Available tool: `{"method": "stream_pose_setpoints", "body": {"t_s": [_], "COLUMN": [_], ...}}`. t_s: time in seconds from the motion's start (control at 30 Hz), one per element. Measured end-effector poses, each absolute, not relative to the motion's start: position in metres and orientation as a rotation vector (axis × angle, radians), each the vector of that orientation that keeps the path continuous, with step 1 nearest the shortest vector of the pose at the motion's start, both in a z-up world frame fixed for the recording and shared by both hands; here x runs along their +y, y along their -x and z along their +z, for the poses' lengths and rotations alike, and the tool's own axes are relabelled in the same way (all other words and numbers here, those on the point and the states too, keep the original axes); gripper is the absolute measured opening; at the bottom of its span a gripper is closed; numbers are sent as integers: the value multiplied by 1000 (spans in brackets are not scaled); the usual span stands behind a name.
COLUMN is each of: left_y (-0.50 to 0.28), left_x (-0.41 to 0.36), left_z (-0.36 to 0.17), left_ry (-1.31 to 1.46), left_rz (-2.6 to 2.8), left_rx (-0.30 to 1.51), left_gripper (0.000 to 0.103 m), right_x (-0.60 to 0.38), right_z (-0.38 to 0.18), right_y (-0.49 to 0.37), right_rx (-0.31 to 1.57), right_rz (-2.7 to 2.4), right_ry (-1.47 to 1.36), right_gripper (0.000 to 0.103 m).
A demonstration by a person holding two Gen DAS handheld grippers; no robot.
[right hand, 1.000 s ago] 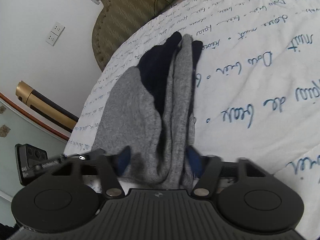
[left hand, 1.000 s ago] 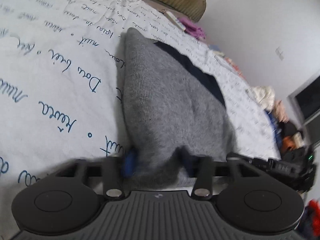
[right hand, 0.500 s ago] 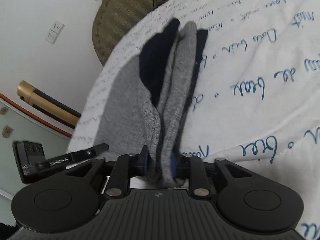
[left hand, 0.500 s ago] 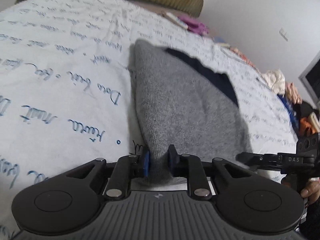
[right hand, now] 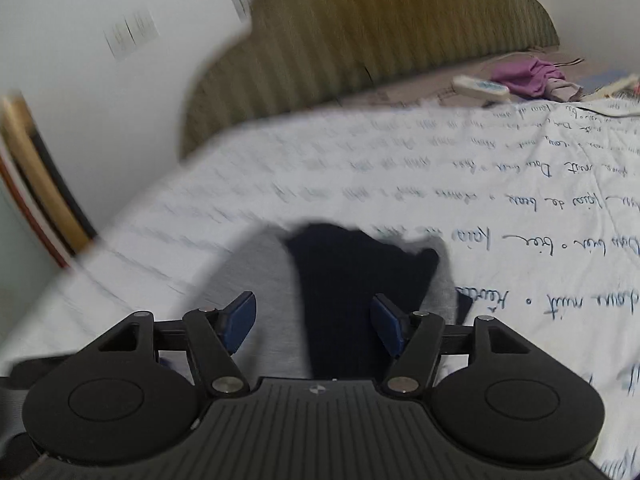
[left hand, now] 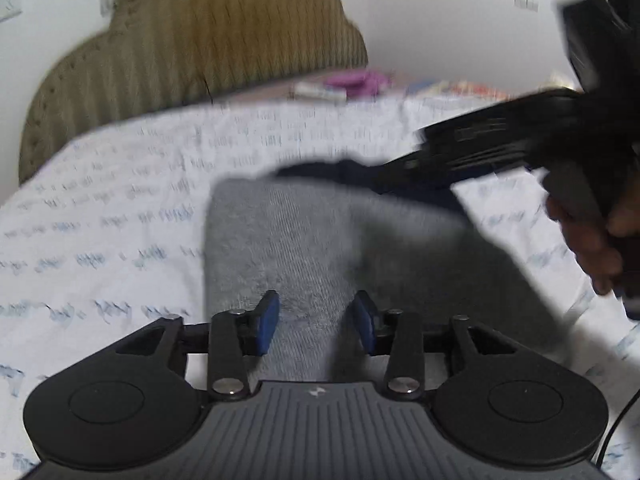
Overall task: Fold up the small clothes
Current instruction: 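Open both grippers and release the sweater onto the bed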
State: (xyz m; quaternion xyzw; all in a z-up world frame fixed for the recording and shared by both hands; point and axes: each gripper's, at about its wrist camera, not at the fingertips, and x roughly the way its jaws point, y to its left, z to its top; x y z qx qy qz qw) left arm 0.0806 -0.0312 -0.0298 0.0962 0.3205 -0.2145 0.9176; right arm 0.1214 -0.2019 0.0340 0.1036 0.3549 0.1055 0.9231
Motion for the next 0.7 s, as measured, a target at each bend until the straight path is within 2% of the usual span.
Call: {"method": "stream_pose_setpoints", "body": {"t_s": [0.07,0.27,0.37,0.47,0.6,0.7], "left_y": [-80,-81,-75,-62,-40,-42], "left_x": [-35,-34,-31,-11,-1,-11], "left_z": [-40,-43,-38,-19,-7,-22], "left_ry": [-217,-198,-198,-128,-131,-161], "left_rz": [-438,-448,-459,-472,-534,-550], "left_rx": [650,659,647,629,585,649], "left_gripper": [44,44,44,44,45,45], "right_x": [-198,-198,-197,-201,-206,-195], "right_z": [11,-4,1,23,50,43], "right_y": [-137,-145,-141,-117,-68,-58], "right_rx": [805,756,742,699,579,625], "right_rz": [194,208,205,159,244,294], "right_ry": [-154,-87,-108,-159,-306,-306], "right_gripper": [68,74,77,71,74,75]}}
